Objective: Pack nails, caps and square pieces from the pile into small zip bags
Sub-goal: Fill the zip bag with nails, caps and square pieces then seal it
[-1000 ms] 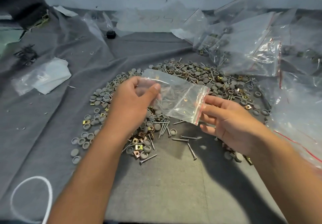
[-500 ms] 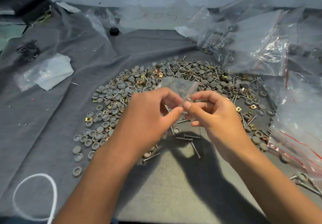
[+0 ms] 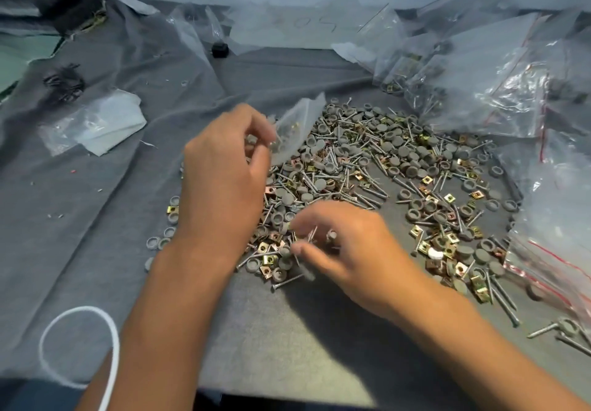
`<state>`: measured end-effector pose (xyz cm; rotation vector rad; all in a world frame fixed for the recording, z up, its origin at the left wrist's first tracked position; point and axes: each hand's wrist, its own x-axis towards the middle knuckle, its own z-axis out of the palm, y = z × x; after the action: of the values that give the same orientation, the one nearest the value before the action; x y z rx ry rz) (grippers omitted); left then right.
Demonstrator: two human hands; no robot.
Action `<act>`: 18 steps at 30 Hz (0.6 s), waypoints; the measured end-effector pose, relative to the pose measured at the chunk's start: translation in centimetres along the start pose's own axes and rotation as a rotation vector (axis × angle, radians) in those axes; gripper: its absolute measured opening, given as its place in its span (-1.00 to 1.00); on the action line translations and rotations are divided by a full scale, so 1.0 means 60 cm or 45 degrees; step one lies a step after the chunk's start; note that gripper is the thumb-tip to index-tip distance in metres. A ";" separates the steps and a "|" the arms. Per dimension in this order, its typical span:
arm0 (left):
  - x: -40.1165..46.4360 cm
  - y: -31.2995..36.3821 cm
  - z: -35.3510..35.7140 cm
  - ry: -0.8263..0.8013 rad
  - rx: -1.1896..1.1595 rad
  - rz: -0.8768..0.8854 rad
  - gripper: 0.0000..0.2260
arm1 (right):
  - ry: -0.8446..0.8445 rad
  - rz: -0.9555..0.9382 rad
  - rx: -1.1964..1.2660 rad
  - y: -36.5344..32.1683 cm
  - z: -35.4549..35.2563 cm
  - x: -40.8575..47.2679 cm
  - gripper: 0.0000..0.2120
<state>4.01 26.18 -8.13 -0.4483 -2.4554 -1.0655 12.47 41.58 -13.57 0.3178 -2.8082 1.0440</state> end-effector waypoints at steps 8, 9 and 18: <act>-0.008 0.000 0.014 -0.231 0.057 0.116 -0.81 | -0.192 -0.186 -0.325 -0.009 0.024 -0.006 -0.80; -0.008 -0.001 0.015 -0.257 0.052 0.111 -0.81 | -0.202 -0.174 -0.326 -0.008 0.021 -0.009 -0.82; -0.016 0.006 0.026 -0.406 0.078 0.152 -0.76 | 0.388 -0.169 -0.053 0.003 -0.023 0.005 -0.87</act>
<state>4.60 27.48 -9.32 -0.7877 -2.6859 -0.9264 12.21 42.60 -12.59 0.3073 -2.4977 0.9175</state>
